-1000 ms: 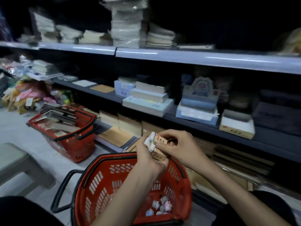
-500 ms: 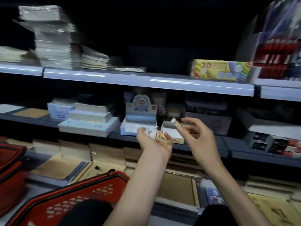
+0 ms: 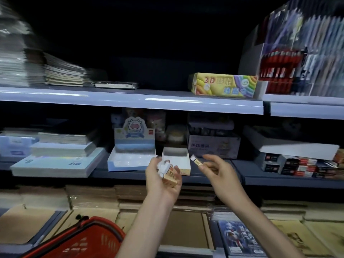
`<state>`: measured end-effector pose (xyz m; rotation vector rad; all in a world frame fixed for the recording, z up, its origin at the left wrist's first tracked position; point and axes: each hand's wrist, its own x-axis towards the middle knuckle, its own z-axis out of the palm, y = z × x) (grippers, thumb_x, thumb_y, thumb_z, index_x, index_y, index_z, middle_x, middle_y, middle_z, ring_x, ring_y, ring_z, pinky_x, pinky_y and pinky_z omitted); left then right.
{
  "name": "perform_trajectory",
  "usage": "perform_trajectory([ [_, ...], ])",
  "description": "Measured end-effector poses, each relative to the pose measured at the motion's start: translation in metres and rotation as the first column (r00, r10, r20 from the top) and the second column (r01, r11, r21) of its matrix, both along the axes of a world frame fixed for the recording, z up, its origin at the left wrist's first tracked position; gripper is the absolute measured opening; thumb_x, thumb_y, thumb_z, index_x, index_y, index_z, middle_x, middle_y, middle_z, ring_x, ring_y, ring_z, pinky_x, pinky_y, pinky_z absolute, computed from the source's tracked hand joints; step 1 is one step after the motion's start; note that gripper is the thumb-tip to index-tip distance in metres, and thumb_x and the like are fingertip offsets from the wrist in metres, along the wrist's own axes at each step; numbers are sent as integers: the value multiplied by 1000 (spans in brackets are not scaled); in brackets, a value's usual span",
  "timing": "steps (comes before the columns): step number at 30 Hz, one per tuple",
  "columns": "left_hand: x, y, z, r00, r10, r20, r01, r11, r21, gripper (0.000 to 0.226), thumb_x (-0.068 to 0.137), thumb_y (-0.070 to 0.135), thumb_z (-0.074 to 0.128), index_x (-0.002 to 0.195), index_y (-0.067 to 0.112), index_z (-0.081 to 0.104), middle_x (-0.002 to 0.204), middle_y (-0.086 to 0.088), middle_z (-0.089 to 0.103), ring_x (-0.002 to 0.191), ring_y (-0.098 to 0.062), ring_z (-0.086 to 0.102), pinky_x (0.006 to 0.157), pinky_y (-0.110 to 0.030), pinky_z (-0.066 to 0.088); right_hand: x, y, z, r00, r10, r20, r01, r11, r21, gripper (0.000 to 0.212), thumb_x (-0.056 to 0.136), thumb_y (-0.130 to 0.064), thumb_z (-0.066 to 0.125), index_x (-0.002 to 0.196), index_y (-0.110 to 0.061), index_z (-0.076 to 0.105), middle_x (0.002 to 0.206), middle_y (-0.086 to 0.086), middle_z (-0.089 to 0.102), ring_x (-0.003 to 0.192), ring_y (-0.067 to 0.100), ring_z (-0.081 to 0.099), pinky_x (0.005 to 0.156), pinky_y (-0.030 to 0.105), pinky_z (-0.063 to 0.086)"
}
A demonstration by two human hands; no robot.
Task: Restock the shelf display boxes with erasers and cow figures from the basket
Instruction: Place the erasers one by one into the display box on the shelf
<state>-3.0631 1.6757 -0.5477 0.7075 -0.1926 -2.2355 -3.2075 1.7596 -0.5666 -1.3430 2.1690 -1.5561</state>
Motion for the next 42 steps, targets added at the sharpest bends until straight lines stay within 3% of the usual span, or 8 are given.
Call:
perform_trajectory([
  [7, -4, -65, -44, 970, -77, 229, 124, 972, -199, 18, 82, 15, 71, 97, 8, 67, 69, -7, 55, 54, -13, 49, 38, -18, 31, -26, -109, -9, 975, 21, -221, 25, 979, 202, 24, 95, -26, 71, 118, -19, 74, 109, -3, 73, 104, 14, 64, 89, 31, 51],
  [10, -12, -79, -51, 937, -27, 348, 129, 954, -271, 32, 75, 16, 80, 105, 5, 74, 68, -5, 60, 48, -13, 49, 39, -20, 31, -37, -164, -12, 947, 70, -315, 38, 945, 325, 15, 96, -22, 70, 107, -13, 75, 102, 3, 71, 98, 20, 65, 84, 35, 53],
  [14, -22, -87, -57, 873, 41, 486, 147, 928, -341, 18, 81, 23, 81, 98, 16, 81, 76, -8, 66, 48, -17, 45, 41, -25, 35, -52, -217, -26, 916, 124, -382, 75, 882, 466, 11, 91, -19, 73, 93, -8, 75, 96, 8, 72, 92, 27, 68, 80, 40, 58],
  [18, -31, -90, -61, 819, 101, 565, 228, 847, -481, 31, 88, 16, 64, 105, 37, 78, 80, -1, 66, 54, -17, 45, 43, -24, 37, -60, -230, -40, 918, 163, -362, 36, 874, 484, 26, 87, -20, 79, 112, -12, 77, 112, 2, 73, 107, 20, 68, 92, 35, 55],
  [22, -38, -93, -67, 746, 151, 648, 293, 800, -524, 42, 83, 21, 65, 121, 38, 70, 74, 4, 64, 58, -16, 51, 58, -28, 44, -62, -229, -49, 920, 150, -361, 23, 901, 434, 19, 87, -17, 79, 106, -21, 79, 109, -5, 76, 104, 12, 67, 91, 28, 54],
  [26, -40, -95, -72, 567, 259, 782, 419, 727, -544, 57, 82, 27, 66, 137, 37, 57, 86, 13, 64, 78, -11, 66, 77, -33, 55, -59, -226, -53, 886, 90, -455, 103, 918, 383, 18, 90, -18, 76, 106, -26, 78, 102, -4, 73, 97, 17, 67, 84, 33, 57],
  [32, -45, -87, -72, 455, 242, 857, 582, 647, -492, 23, 74, 36, 62, 97, 34, 66, 83, 9, 72, 75, -11, 69, 75, -34, 60, -65, -215, -50, 846, 230, -481, 34, 877, 479, 31, 94, 0, 56, 104, -18, 79, 114, 4, 72, 106, 22, 66, 89, 35, 56],
  [42, -42, -87, -69, 419, 258, 871, 604, 637, -479, 17, 77, 30, 64, 93, 34, 68, 70, 9, 72, 61, -5, 67, 70, -30, 59, -78, -224, -61, 862, 322, -391, -60, 832, 552, 61, 83, 13, 41, 127, -17, 70, 140, 4, 60, 134, 20, 52, 110, 35, 46],
])
